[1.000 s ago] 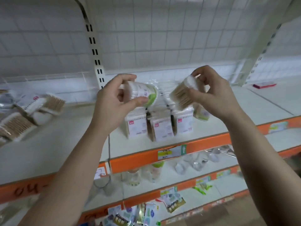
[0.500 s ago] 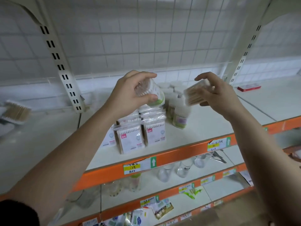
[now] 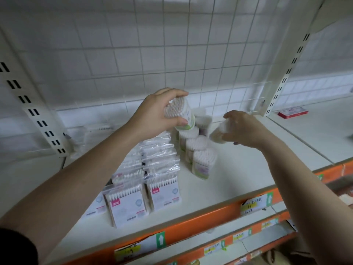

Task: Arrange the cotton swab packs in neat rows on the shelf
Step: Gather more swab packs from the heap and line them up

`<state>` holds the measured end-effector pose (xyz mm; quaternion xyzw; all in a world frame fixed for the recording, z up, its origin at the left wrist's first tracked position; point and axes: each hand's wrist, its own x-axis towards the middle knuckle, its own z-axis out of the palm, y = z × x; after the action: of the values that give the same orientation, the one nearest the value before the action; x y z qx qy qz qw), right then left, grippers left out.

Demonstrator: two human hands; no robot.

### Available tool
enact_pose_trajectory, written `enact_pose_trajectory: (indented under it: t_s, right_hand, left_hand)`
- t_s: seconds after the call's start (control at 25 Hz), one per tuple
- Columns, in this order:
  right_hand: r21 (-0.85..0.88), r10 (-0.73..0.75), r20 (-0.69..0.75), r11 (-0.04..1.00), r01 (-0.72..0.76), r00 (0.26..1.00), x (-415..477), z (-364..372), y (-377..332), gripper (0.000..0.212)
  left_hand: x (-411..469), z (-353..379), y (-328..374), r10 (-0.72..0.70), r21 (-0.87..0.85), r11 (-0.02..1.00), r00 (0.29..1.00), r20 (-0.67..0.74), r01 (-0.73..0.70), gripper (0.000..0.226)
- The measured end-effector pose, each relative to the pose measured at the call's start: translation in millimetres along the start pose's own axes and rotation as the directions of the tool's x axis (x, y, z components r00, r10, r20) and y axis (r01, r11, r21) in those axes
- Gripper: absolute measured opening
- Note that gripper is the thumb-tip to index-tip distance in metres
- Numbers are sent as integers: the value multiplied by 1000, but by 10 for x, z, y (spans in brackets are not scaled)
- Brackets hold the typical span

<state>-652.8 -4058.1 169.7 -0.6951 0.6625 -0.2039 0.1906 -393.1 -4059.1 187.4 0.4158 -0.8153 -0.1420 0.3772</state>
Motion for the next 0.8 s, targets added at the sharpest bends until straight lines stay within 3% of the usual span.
enact_pose_trajectory:
  t_s: [0.24,0.36,0.48,0.8]
  right_hand:
    - [101,-15,90,995,6,996,290,311,224,55]
    - [108,-134,153,987,119,979,364,312,355,64]
    - [97,-225,130,972,213,966,430,314,442,68]
    - [280,-362,74,902,329,929,427,332,647,60]
  left_hand:
    - [138,154,53,-29,25,999,998,-48,30,61]
    - [132,243,152,-75,88,992,991,-113,85,59]
    - [121,358,260,-127,105,984,981,-143,143,59]
    - [21,718,670,-189,73,976,965,-182,205,59]
